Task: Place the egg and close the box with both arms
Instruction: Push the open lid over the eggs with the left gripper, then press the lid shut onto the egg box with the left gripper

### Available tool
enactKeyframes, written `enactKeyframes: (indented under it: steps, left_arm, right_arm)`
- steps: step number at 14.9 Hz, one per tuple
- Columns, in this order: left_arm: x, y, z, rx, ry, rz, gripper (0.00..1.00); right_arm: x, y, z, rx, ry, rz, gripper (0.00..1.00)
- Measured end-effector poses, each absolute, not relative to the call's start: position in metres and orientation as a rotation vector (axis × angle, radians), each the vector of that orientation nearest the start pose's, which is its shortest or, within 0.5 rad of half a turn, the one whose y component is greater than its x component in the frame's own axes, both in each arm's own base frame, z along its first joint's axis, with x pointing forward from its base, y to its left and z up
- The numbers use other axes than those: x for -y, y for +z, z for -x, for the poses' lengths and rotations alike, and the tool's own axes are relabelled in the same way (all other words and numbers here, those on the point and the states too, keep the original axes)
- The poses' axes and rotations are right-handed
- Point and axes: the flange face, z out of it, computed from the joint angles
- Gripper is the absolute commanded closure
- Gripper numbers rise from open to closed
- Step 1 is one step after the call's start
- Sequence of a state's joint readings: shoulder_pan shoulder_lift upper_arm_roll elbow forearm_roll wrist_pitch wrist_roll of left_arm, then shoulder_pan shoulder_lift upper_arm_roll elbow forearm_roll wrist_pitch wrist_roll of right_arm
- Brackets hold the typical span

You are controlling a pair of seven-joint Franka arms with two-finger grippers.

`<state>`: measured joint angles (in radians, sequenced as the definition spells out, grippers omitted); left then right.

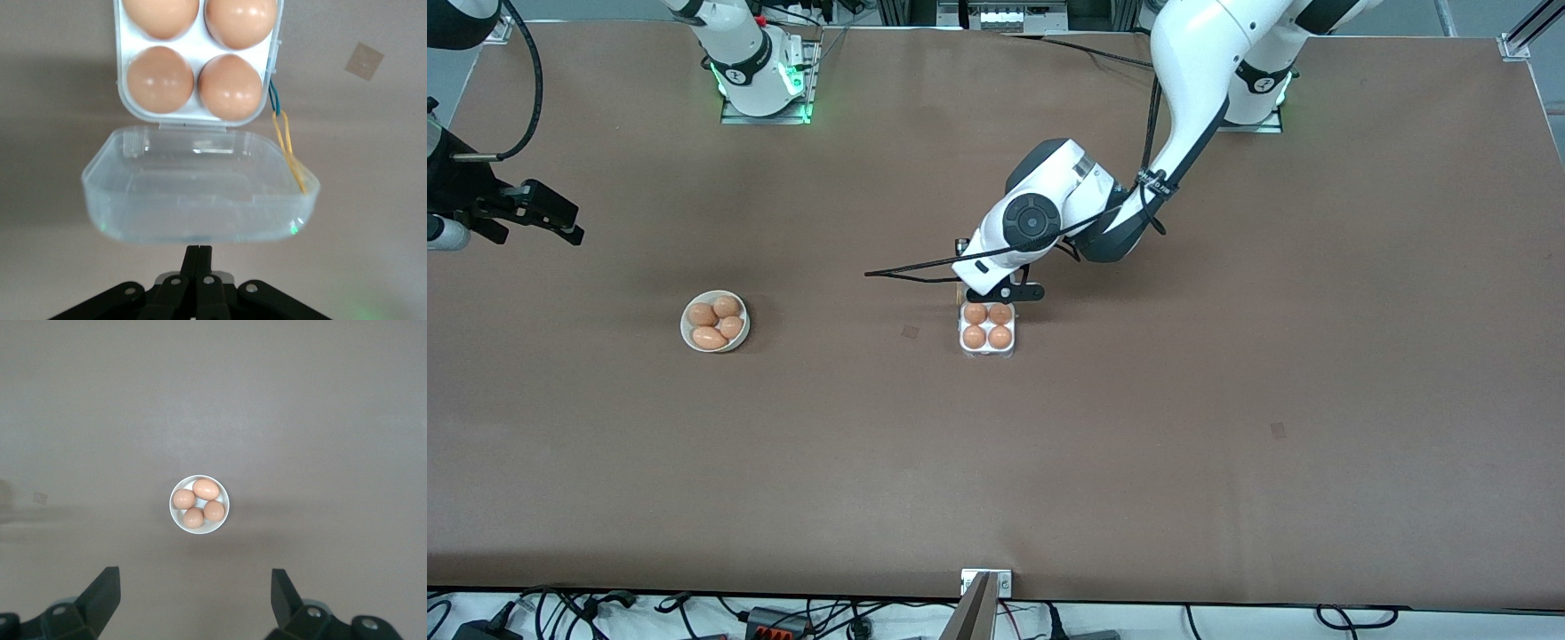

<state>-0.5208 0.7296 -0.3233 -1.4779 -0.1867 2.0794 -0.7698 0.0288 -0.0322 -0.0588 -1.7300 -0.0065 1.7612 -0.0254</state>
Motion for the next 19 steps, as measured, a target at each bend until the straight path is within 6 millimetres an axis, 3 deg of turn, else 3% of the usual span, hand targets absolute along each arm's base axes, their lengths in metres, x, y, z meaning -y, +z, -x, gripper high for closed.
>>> enactKeyframes:
  steps: [4, 10, 12, 16, 19]
  left_arm:
    - [0.516, 0.250, -0.497, 0.109, 0.501, 3.287, 1.00]
    - [0.513, 0.275, -0.546, -0.012, 0.301, 3.368, 1.00]
    - [0.509, 0.279, -0.555, -0.034, 0.253, 3.382, 1.00]
    - [0.491, 0.300, -0.572, -0.019, 0.244, 3.378, 1.00]
    - [0.461, 0.331, -0.588, 0.011, 0.254, 3.357, 1.00]
  right_arm:
    - [0.017, 0.585, -0.559, -0.002, -0.108, 3.146, 0.00]
    - [0.020, 0.585, -0.559, -0.007, -0.106, 3.147, 0.00]
    - [0.013, 0.584, -0.559, 0.015, -0.104, 3.148, 0.00]
    - [0.010, 0.585, -0.559, 0.023, -0.104, 3.148, 0.00]
    - [0.018, 0.585, -0.556, -0.001, -0.073, 3.149, 0.00]
